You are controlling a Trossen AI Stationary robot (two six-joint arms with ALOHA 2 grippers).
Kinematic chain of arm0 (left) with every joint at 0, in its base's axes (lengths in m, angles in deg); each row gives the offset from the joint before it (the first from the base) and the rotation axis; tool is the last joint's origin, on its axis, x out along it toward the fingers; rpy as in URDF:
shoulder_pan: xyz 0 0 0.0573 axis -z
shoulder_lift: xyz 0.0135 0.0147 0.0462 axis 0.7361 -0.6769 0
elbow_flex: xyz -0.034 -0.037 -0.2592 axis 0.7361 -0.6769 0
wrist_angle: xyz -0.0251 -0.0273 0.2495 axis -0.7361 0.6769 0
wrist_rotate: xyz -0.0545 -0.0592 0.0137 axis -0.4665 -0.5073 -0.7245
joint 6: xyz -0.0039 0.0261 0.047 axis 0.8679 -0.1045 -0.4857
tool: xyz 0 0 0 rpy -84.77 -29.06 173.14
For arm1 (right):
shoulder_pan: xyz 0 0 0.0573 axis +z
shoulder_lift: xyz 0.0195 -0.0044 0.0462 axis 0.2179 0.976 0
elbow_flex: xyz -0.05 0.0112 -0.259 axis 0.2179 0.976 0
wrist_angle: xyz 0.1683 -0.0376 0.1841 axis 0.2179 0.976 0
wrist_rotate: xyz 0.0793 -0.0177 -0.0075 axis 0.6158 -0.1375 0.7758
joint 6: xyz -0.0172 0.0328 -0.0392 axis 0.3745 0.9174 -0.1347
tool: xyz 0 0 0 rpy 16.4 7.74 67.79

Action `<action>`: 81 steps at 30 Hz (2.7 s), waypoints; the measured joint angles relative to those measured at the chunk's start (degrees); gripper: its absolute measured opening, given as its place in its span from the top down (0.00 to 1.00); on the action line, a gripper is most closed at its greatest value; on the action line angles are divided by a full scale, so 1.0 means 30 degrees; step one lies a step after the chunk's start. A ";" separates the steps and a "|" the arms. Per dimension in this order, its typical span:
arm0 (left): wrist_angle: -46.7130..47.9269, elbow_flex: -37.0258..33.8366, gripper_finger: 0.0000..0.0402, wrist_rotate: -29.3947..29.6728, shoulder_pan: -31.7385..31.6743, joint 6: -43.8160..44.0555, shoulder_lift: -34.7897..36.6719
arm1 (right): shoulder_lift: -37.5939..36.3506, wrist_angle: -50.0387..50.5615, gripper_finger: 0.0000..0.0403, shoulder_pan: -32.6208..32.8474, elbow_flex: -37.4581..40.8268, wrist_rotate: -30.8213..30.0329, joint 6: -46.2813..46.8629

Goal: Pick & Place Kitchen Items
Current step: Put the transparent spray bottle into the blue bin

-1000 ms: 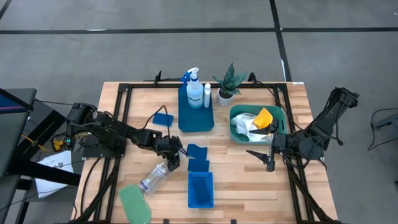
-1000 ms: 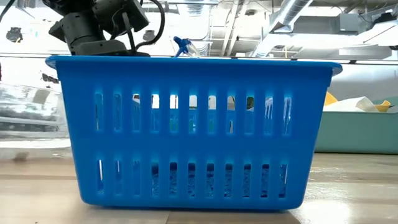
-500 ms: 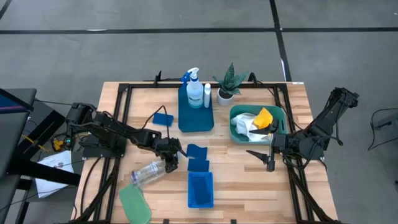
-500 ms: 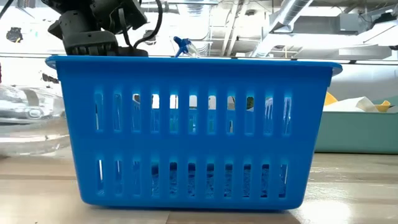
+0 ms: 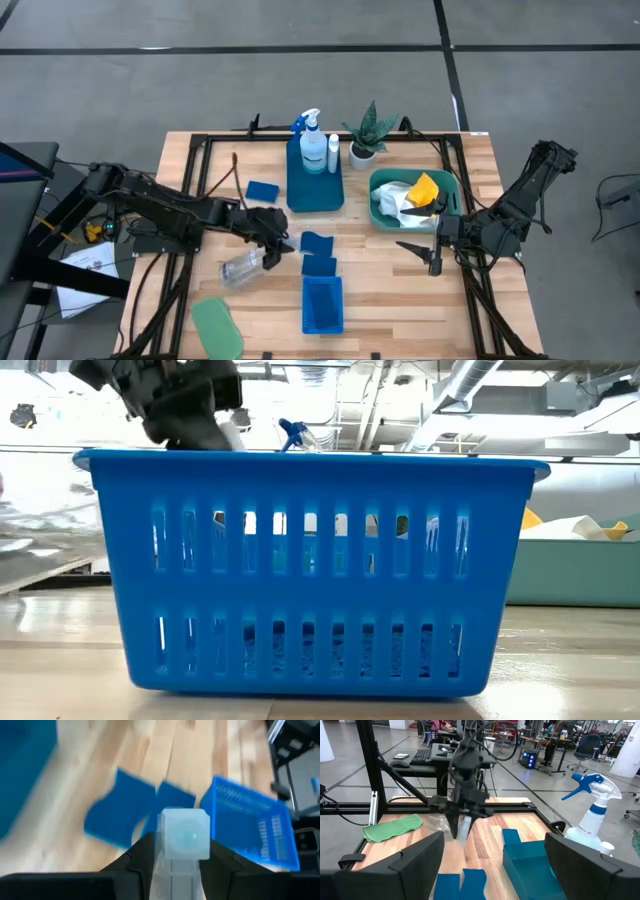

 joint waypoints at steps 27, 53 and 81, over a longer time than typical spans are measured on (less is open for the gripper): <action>-0.6949 0.0000 0.74 0.4027 0.1348 -0.7462 0.2198 | 0.0000 0.0087 0.17 0.0000 0.0000 0.0000 0.0000; -0.7641 -0.2557 0.44 0.6014 0.1797 -0.7033 0.3956 | 0.0000 0.0423 0.17 0.0000 0.0000 0.0007 0.0503; -0.4077 0.0597 0.27 0.4440 0.1805 -0.6635 0.6239 | 0.0000 0.0423 0.17 0.0003 0.0000 0.0000 0.0495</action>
